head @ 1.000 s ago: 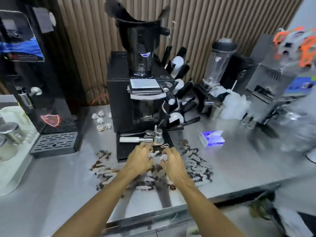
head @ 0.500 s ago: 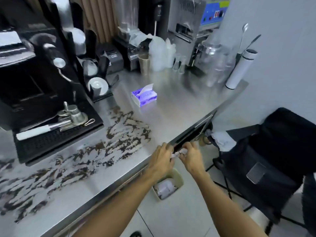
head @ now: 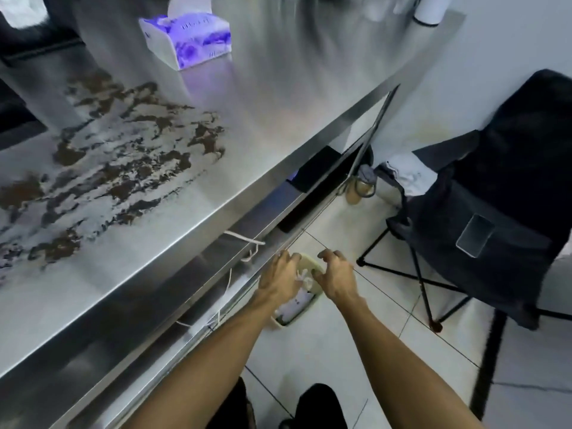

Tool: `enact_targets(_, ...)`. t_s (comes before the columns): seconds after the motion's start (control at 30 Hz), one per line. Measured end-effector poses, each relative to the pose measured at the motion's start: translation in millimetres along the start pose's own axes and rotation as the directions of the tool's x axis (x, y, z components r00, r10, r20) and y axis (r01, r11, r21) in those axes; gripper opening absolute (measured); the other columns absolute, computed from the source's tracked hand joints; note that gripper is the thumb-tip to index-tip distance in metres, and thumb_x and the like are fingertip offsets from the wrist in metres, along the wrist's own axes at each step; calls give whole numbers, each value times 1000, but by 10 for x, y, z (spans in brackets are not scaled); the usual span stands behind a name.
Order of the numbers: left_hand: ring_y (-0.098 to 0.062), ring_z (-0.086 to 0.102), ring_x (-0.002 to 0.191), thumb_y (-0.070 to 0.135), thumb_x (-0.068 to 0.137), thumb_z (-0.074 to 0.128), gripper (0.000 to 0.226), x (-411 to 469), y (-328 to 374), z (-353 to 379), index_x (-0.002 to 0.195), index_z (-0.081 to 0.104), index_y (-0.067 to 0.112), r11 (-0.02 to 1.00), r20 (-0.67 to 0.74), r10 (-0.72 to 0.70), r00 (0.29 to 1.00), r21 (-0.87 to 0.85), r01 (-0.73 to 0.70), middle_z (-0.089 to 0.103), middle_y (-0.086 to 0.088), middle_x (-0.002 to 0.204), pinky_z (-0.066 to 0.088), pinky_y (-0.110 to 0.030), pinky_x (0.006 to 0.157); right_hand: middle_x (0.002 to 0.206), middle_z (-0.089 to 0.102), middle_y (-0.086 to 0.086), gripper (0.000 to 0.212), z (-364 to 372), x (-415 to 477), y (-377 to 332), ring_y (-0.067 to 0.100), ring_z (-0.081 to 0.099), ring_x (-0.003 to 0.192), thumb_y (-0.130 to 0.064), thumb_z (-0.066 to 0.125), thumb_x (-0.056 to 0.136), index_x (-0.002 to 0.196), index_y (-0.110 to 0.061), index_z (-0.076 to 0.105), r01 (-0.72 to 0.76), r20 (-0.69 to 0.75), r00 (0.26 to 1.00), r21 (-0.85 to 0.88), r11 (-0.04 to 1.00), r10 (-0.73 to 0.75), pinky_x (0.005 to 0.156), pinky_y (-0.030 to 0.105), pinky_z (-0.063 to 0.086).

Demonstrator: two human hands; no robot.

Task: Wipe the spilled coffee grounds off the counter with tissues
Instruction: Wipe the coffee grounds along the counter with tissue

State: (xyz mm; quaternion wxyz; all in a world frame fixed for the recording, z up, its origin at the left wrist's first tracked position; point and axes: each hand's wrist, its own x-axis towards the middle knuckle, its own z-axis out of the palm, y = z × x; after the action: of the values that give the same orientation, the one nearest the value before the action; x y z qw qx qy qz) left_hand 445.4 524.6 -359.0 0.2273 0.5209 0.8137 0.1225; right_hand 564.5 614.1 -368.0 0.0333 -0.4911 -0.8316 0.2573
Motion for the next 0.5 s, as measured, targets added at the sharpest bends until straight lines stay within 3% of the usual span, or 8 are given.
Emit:
enact_targets(0.23,-24,44,120,23,90,62,49,-233,318,-624,136,45,21,1000,-32,22,999,19,-21,47,-4,131,41,-34,94,119,58,8,43,-625,-308,-208,28,60,97,-27,68,83,122,-15,56,-28,-29,999,-22,999,27,74,38,53)
enact_targets(0.5,-23,48,115,25,92,56,43,-824,1091,-1942,133,49,19,998,-212,67,975,5,-68,51,-3,128,41,-34,93,118,60,10,40,-2059,-653,-967,29,58,100,-31,65,85,119,-11,59,175,-145,973,-52,983,-181,72,36,51)
